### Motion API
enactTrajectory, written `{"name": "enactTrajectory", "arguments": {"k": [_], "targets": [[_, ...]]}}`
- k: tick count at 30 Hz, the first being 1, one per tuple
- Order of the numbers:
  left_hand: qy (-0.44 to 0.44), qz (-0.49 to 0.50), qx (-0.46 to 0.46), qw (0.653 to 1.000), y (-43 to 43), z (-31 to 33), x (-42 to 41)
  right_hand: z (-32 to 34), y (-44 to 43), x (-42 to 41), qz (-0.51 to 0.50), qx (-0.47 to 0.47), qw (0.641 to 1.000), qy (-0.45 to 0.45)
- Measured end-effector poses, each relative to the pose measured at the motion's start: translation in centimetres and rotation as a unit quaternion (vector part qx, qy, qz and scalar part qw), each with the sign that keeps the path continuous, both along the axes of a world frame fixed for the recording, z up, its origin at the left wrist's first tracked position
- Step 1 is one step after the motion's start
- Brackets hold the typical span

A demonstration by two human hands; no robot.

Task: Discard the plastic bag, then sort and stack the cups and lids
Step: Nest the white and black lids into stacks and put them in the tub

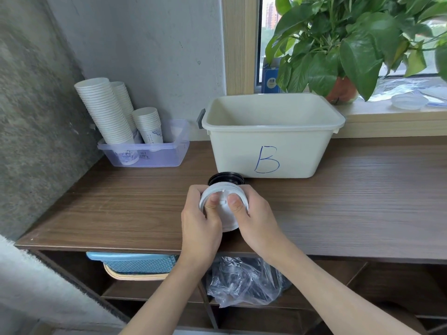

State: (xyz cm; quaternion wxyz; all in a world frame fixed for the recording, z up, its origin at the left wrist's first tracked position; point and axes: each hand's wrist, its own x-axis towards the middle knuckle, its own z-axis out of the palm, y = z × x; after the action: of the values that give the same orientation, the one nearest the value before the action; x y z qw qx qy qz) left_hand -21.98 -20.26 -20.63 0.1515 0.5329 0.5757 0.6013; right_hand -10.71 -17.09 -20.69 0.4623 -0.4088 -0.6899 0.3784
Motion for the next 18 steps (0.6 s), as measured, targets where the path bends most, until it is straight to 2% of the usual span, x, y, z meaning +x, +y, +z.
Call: {"name": "enactTrajectory", "arguments": {"k": [7, 18], "targets": [[0.082, -0.097, -0.020, 0.992, -0.33, -0.70, -0.49, -0.23, 0.02, 0.21, -0.029, 0.032, 0.999, 0.010], [0.073, -0.003, 0.018, 0.997, -0.42, -0.79, 0.07, -0.21, -0.20, 0.02, -0.013, 0.050, 0.999, -0.005]]}}
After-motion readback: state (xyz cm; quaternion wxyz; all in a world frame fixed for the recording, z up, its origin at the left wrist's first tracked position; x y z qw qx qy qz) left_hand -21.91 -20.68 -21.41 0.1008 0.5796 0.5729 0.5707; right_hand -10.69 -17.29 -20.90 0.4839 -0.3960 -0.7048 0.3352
